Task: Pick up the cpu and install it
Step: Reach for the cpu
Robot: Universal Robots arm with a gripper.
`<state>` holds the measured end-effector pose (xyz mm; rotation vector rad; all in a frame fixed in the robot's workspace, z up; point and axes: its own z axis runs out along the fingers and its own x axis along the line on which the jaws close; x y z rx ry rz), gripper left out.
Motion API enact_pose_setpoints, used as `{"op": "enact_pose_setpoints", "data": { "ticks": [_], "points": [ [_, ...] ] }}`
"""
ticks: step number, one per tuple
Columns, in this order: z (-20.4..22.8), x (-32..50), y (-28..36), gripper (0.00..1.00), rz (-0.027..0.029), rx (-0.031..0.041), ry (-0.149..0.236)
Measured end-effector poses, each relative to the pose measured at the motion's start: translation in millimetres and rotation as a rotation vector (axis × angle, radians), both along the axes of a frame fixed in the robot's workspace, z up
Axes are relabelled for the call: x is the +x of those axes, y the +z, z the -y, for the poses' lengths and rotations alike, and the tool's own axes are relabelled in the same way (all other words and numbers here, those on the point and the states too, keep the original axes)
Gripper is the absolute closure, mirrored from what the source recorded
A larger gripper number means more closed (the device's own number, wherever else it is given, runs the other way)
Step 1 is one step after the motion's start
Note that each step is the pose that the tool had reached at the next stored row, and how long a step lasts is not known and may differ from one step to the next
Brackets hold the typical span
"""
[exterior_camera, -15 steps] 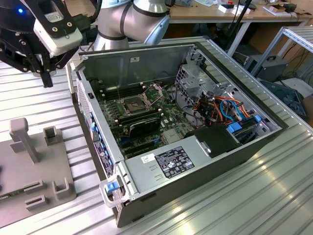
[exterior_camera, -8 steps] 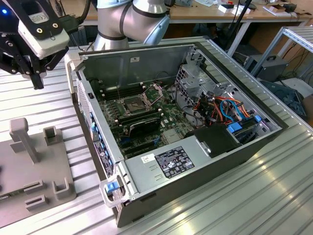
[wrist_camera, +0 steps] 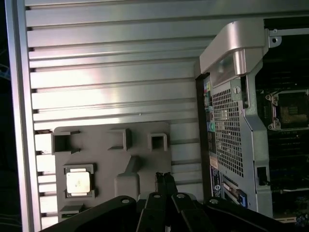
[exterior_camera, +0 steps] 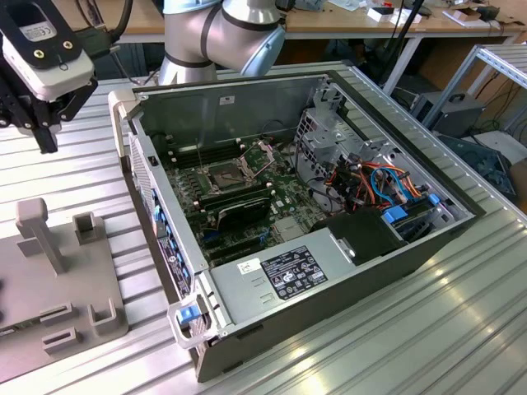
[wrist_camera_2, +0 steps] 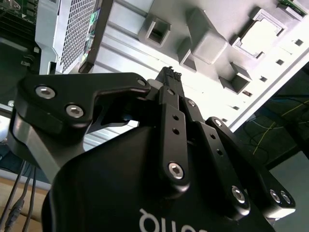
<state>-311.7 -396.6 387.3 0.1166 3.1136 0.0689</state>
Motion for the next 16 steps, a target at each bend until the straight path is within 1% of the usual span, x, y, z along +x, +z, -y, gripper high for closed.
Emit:
{"op": "enact_pose_setpoints", "data": {
  "ticks": [9, 10, 11, 12, 14, 15, 16],
  "points": [
    [0.0, -1.0, 0.0, 0.89, -0.0001, 0.0000, 0.000],
    [0.0, -9.8, -0.7, 0.89, -0.0001, 0.0000, 0.000],
    [-0.1, -22.6, -4.4, 0.89, -0.0001, -0.0002, 0.000],
    [-0.9, -41.8, -7.0, 0.89, 0.0000, -0.0007, 0.000],
    [-1.3, -49.0, -7.7, 0.89, 0.0000, -0.0008, 0.000],
    [-1.6, -54.9, -8.3, 0.89, 0.0000, -0.0009, 0.000],
    [-1.8, -59.0, -8.7, 0.89, 0.0000, -0.0010, 0.000]
  ]
}}
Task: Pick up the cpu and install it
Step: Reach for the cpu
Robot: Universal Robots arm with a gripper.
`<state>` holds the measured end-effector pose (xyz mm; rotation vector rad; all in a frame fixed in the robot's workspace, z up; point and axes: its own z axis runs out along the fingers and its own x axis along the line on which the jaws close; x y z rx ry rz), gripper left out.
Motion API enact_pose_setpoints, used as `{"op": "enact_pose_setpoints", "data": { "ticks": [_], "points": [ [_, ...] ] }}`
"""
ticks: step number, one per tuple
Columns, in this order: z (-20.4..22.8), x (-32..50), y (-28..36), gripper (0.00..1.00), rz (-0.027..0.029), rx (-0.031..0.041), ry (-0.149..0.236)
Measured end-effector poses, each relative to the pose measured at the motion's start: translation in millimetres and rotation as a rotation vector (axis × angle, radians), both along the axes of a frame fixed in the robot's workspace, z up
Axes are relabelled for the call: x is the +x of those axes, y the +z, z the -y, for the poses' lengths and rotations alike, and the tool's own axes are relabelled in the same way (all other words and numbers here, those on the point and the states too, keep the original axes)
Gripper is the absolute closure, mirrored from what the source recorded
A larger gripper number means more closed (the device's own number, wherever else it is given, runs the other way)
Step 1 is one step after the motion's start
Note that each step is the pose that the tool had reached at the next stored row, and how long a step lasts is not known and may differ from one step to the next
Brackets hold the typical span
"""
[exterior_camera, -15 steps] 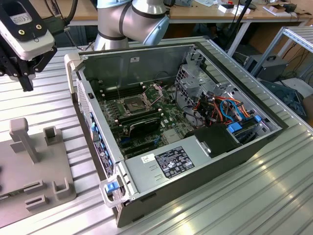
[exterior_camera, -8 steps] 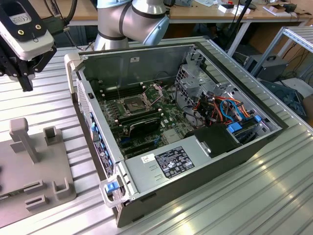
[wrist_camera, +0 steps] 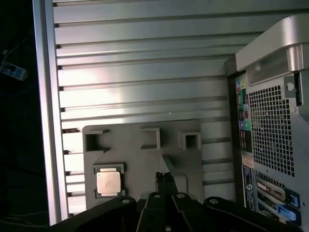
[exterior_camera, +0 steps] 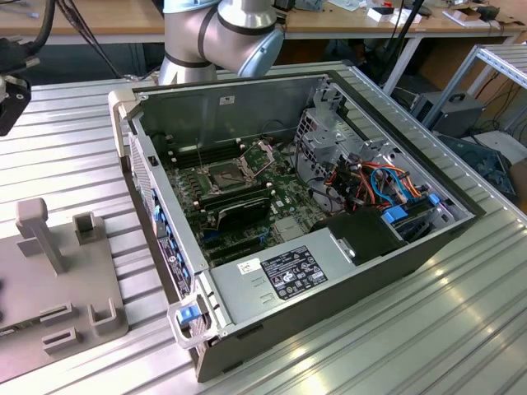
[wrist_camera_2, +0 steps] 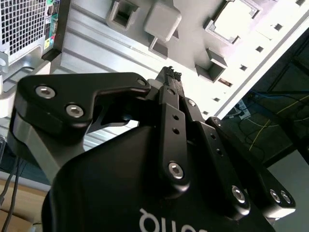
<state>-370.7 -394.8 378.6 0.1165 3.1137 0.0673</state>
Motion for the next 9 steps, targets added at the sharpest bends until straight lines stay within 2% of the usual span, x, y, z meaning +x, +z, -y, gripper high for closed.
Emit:
{"op": "enact_pose_setpoints", "data": {
  "ticks": [5, 9],
  "points": [
    [-0.7, -12.5, -1.3, 0.89, 0.0000, -0.0002, 0.000],
    [-0.9, -17.9, -1.8, 0.89, -0.0001, -0.0004, 0.000]
  ]
}}
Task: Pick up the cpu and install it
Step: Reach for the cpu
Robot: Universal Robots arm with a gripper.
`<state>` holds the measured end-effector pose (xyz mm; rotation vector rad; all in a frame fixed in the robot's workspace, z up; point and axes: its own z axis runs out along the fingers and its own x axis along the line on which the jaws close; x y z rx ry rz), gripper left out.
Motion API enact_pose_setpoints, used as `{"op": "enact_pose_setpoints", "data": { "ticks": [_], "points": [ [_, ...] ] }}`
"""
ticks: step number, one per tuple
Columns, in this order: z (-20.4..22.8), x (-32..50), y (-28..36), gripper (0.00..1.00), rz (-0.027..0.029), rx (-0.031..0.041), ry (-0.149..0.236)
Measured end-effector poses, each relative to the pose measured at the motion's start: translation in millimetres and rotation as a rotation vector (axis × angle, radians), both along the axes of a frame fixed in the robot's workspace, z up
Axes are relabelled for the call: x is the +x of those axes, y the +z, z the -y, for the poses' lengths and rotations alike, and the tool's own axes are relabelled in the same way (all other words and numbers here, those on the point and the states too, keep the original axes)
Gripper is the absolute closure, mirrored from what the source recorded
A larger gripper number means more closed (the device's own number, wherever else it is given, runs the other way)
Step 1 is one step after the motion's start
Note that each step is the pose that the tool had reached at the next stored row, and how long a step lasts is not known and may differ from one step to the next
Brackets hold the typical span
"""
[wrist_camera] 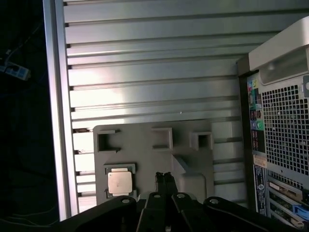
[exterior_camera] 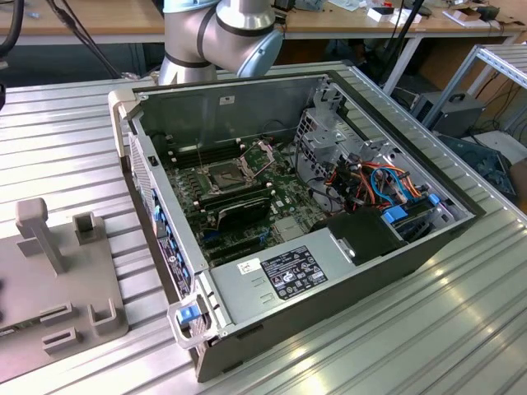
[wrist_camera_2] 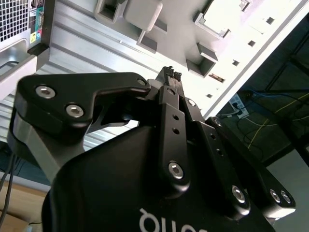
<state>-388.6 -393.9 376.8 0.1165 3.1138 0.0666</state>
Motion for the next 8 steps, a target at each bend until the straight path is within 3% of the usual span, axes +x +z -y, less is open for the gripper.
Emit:
{"op": "enact_pose_setpoints", "data": {
  "ticks": [8],
  "points": [
    [0.0, -0.8, -0.1, 0.89, 0.0000, 0.0000, 0.000]
  ]
}}
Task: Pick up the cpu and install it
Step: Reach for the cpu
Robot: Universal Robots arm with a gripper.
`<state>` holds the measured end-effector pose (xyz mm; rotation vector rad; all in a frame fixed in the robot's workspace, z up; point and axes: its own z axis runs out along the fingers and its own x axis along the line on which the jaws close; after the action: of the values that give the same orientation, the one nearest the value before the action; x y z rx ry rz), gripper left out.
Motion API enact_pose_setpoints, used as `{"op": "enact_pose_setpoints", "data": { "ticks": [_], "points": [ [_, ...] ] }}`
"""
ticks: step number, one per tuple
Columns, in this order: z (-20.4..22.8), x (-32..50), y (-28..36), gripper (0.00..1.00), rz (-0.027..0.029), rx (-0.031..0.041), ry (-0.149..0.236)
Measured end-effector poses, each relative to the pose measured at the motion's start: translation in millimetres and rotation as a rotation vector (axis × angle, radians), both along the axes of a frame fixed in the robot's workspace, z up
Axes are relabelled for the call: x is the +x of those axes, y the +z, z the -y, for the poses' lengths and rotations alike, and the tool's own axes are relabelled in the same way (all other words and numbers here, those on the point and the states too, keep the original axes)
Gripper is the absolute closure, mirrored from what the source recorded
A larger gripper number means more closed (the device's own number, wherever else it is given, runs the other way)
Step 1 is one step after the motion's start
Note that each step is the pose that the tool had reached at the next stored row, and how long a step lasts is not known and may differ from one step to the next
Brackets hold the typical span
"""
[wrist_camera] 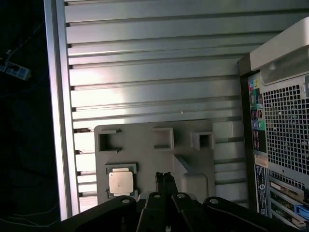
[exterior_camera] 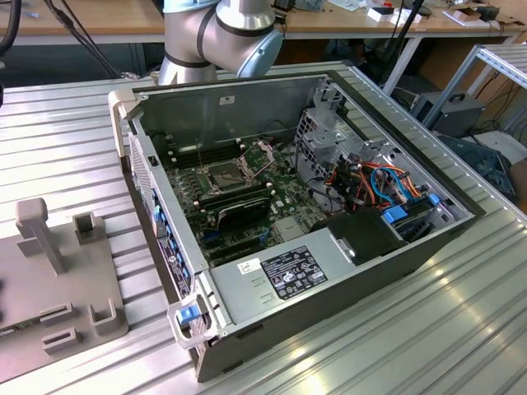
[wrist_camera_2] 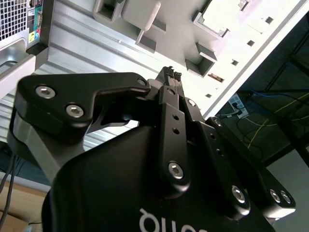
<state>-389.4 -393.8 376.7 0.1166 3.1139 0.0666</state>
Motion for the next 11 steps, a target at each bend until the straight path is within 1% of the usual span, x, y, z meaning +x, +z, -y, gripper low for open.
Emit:
{"op": "enact_pose_setpoints", "data": {
  "ticks": [7, 11],
  "points": [
    [0.0, -3.0, -1.9, 0.89, 0.0000, 0.0000, 0.000],
    [0.0, -8.7, -7.2, 0.89, -0.0001, -0.0001, 0.000]
  ]
}}
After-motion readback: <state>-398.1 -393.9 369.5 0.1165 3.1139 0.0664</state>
